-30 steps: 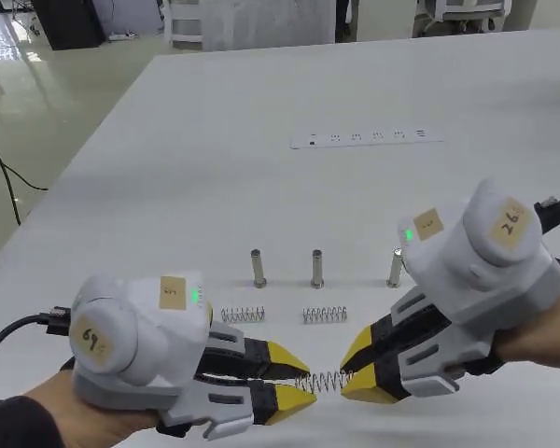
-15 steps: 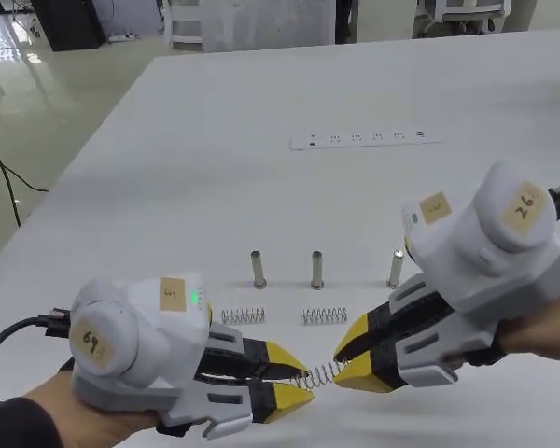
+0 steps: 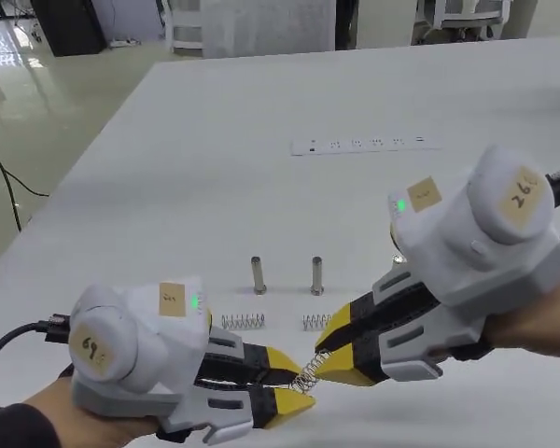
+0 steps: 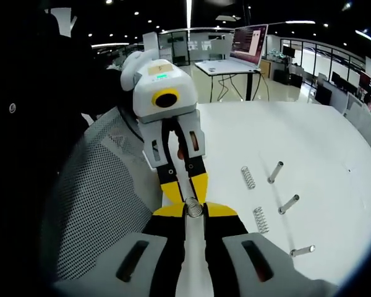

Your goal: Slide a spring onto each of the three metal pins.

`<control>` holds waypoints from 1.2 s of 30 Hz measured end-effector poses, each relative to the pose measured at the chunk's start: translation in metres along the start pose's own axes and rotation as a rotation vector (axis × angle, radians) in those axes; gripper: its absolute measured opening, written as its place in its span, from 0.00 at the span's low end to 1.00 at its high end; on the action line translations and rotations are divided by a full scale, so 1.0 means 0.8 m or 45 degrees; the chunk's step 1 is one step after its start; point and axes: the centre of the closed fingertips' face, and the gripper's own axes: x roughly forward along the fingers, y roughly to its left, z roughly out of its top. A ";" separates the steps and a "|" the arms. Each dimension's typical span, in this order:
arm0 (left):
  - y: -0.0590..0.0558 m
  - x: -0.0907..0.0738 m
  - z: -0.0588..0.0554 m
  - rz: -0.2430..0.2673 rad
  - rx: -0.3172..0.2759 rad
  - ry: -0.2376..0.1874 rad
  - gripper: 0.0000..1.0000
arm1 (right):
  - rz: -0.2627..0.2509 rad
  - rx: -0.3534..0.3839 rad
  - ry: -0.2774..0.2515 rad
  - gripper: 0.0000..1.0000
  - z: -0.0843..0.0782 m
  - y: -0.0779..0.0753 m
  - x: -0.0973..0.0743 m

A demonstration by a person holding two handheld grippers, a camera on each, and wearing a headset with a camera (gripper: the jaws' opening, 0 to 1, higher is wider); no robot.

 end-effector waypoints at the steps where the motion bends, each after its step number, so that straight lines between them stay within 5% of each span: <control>1: 0.000 0.000 0.001 0.004 0.007 -0.002 0.02 | -0.004 -0.005 0.004 0.08 0.000 -0.001 0.000; 17: -0.005 0.001 0.004 -0.013 0.036 -0.006 0.02 | 0.040 0.095 0.068 0.10 -0.015 0.002 0.006; 36: -0.005 -0.001 0.010 -0.012 0.020 -0.039 0.02 | 0.063 0.070 0.078 0.09 -0.011 0.005 0.016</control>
